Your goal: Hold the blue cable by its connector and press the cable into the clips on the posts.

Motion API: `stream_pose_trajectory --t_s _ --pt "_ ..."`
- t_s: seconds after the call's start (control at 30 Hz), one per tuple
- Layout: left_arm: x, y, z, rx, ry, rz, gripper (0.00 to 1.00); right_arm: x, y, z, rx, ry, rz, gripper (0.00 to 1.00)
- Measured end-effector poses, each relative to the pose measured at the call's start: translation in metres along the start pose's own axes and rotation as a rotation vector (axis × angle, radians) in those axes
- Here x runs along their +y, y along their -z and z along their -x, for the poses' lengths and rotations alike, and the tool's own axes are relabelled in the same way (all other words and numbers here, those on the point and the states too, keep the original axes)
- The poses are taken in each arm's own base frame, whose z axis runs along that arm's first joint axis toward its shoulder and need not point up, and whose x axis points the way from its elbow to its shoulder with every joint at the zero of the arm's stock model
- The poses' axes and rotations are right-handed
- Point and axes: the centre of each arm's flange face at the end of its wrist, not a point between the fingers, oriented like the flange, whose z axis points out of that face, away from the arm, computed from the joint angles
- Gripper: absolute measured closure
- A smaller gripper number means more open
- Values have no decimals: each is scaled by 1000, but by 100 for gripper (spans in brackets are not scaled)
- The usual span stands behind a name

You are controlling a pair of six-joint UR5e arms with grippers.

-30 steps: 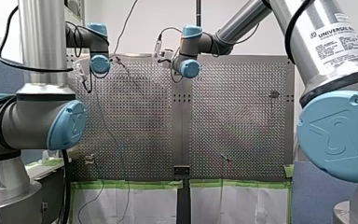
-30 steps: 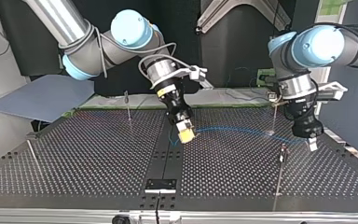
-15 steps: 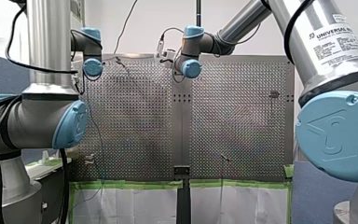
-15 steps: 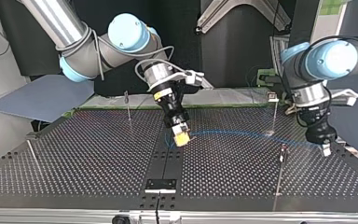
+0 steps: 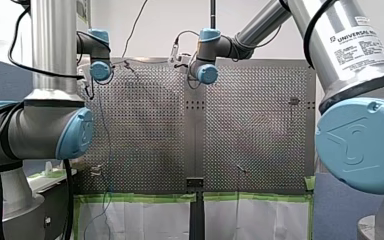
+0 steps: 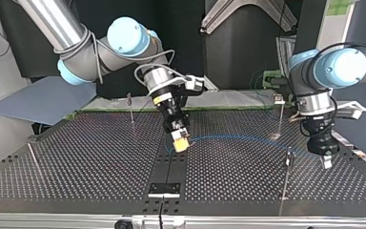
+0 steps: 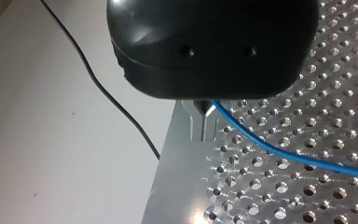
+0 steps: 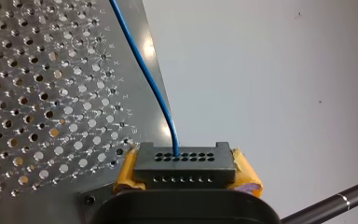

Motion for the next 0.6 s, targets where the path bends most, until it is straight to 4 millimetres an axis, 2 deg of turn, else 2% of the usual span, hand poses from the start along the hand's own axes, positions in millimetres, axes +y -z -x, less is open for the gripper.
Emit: stream_pose_trajectory --t_s 0.33,0.6 --pt "2 -10 -15 31 -1 0 100 13 -1 2 -4 7 19 100" --pt "-6 -22 -3 -17 39 -23 100 28 -3 13 -13 11 42 100"
